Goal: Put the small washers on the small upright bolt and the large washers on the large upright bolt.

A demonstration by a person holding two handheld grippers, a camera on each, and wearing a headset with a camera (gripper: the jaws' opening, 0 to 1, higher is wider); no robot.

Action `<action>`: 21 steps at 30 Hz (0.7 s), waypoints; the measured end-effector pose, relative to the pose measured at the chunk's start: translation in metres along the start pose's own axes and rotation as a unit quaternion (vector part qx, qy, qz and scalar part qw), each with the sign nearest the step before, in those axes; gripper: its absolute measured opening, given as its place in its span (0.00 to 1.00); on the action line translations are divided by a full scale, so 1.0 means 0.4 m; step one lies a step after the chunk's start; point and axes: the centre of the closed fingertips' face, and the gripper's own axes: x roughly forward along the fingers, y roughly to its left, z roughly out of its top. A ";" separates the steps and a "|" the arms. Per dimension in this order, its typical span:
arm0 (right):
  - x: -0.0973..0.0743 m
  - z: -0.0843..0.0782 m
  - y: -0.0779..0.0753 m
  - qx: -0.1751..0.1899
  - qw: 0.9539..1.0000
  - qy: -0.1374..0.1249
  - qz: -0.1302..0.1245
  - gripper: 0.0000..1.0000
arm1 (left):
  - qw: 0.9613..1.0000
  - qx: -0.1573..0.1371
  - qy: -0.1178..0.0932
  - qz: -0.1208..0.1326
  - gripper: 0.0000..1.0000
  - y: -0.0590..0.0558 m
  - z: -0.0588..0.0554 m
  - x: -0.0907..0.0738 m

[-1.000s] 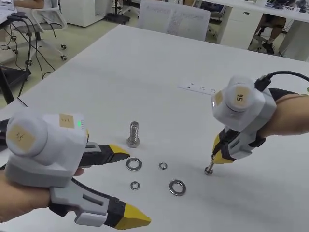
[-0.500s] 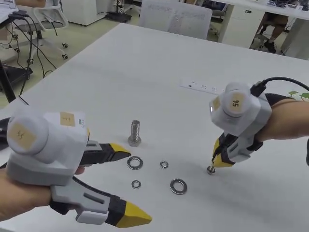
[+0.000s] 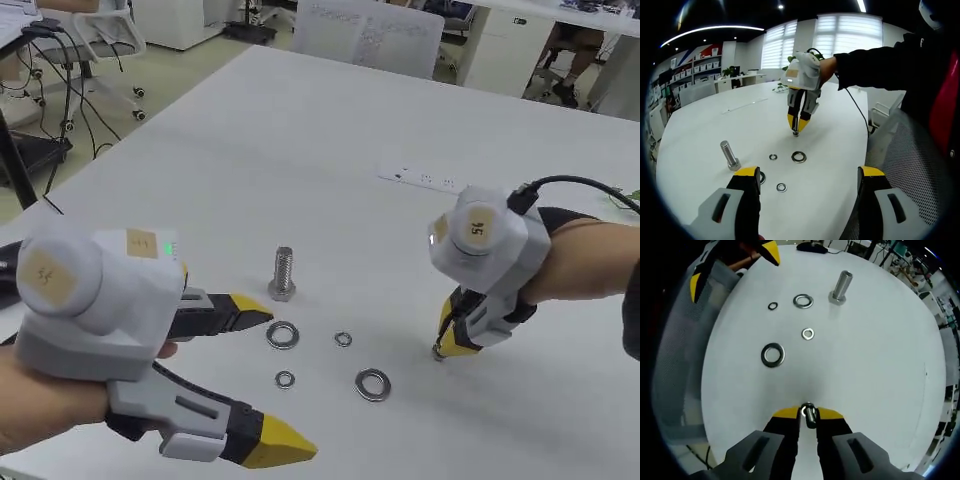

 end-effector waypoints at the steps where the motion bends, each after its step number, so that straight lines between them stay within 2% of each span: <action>1: 0.002 -0.001 0.000 0.000 1.000 0.001 0.000 0.13 | 1.000 0.000 0.000 0.000 0.79 0.000 0.000 0.000; 21: 0.014 -0.009 0.006 -0.004 1.000 0.005 0.002 0.13 | 1.000 -0.001 0.000 0.001 0.79 0.000 0.001 0.002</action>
